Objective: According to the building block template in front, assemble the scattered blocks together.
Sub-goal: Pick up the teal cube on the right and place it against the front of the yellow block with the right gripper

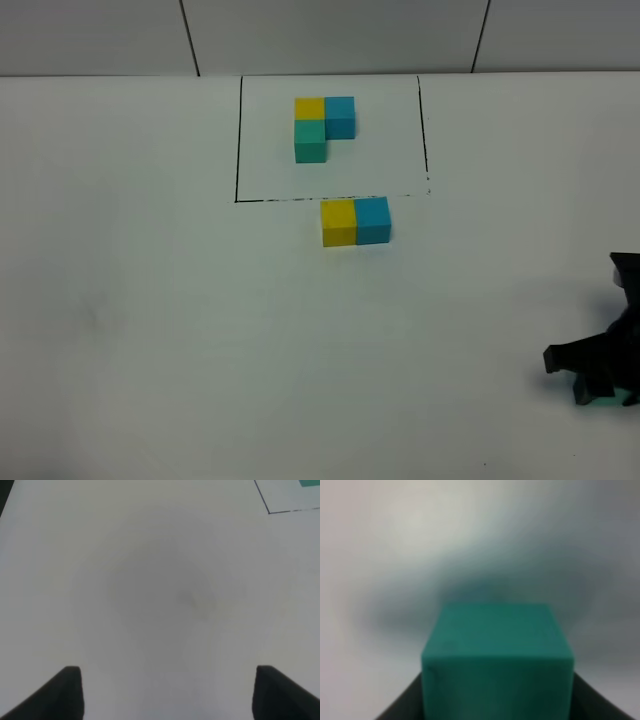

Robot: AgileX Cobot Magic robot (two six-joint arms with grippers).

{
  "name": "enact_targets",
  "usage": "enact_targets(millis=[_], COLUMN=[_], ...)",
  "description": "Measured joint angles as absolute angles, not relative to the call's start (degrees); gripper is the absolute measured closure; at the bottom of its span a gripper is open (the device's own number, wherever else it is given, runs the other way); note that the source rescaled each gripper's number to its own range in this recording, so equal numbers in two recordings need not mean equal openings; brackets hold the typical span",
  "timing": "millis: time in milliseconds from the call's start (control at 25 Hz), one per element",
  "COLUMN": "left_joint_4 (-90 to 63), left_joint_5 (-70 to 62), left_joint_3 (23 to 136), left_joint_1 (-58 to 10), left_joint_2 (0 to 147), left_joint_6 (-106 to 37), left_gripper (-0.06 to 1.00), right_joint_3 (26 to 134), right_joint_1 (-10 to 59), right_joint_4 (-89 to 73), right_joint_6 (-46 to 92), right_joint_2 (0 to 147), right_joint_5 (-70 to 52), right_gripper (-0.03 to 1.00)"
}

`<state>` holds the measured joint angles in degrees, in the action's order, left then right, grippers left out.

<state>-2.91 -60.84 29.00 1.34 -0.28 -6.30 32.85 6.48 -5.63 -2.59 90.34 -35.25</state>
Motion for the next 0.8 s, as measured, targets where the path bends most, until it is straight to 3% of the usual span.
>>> enact_targets(millis=[440,800], left_joint_4=[-2.9,-2.9], left_joint_5=[-60.8,-60.8], left_joint_3=[29.0,29.0], left_joint_1=[1.3,1.3], left_joint_2=[-0.3,-0.3], left_joint_6=[-6.3,-6.3], left_gripper=[0.32,0.32], right_joint_3=[55.8,77.8], right_joint_1=[35.0,40.3], right_joint_4=[4.3,4.7], right_joint_6=[-41.4,-47.6], right_joint_2=[94.6,113.0], right_joint_5=[-44.1,-46.6], right_gripper=[0.96,0.96])
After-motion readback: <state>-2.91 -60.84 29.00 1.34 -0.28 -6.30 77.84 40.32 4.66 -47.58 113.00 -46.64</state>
